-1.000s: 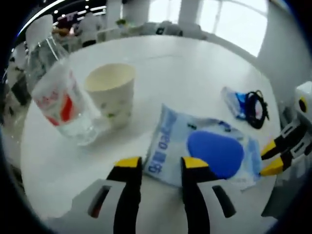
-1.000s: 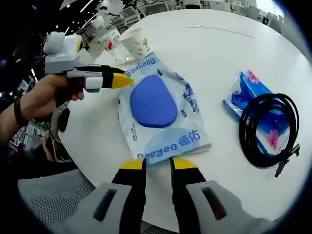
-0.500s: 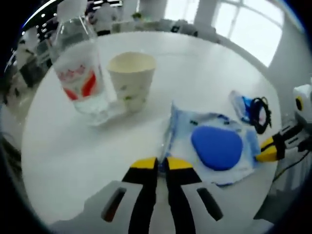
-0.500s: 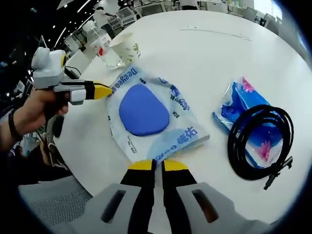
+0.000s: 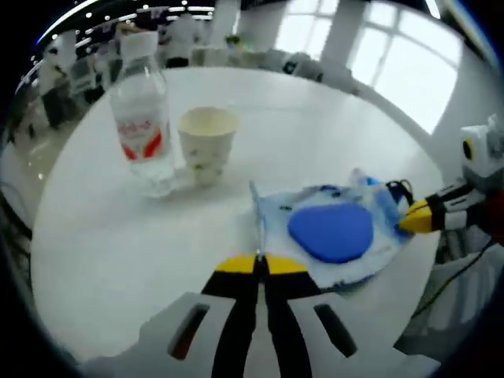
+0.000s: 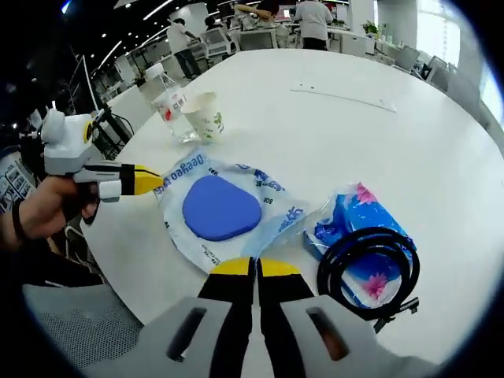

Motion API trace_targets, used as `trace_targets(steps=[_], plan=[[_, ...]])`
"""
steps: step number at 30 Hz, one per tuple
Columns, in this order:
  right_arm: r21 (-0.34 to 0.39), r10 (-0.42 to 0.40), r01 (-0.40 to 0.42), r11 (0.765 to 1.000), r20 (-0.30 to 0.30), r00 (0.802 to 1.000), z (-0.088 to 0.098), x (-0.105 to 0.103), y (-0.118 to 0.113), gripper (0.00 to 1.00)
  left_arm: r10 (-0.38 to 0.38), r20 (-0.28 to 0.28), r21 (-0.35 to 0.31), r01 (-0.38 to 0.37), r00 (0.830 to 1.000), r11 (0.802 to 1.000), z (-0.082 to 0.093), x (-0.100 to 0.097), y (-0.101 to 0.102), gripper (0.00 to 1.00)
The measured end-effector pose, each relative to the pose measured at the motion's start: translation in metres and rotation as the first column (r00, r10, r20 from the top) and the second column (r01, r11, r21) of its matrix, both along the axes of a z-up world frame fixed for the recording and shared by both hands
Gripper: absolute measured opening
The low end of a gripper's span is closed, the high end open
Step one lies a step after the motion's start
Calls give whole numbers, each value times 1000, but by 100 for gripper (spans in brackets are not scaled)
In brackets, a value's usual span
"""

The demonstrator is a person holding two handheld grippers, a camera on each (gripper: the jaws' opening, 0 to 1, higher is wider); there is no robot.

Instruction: Arrange the tabletop items into an orderly group along one side of the table until the central work area is clear of visible clutter.

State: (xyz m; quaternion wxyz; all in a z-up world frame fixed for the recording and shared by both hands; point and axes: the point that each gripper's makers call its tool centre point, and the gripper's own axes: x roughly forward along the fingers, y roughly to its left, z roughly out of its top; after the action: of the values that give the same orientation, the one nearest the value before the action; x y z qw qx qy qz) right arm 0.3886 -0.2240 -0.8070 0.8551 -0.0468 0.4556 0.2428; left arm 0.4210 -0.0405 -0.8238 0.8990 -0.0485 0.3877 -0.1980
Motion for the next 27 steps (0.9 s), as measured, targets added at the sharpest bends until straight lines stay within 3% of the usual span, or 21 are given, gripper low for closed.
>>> trace_targets(steps=[8,11,16,22,27], plan=[[6,-15,14,1000,82,997,27,31,-18,0,27,21,-42,-26,999,999,18,9,-13,0],[3,-17,17,1000,86,996,27,42,-24,0,68,30,-82,-65,997,995,25,18,-20,0],[-37,17,-13,999,103,995,28,62,-34,0,75,43,-72,-72,996,995,27,34,-31,0],[-27,7,-4,1000,105,994,27,85,-39,0,96,69,-69,-92,993,993,29,52,-36,0],[-30,7,-4,1000,102,995,22,101,-41,0,143,56,-102,-137,988,985,27,62,-37,0]])
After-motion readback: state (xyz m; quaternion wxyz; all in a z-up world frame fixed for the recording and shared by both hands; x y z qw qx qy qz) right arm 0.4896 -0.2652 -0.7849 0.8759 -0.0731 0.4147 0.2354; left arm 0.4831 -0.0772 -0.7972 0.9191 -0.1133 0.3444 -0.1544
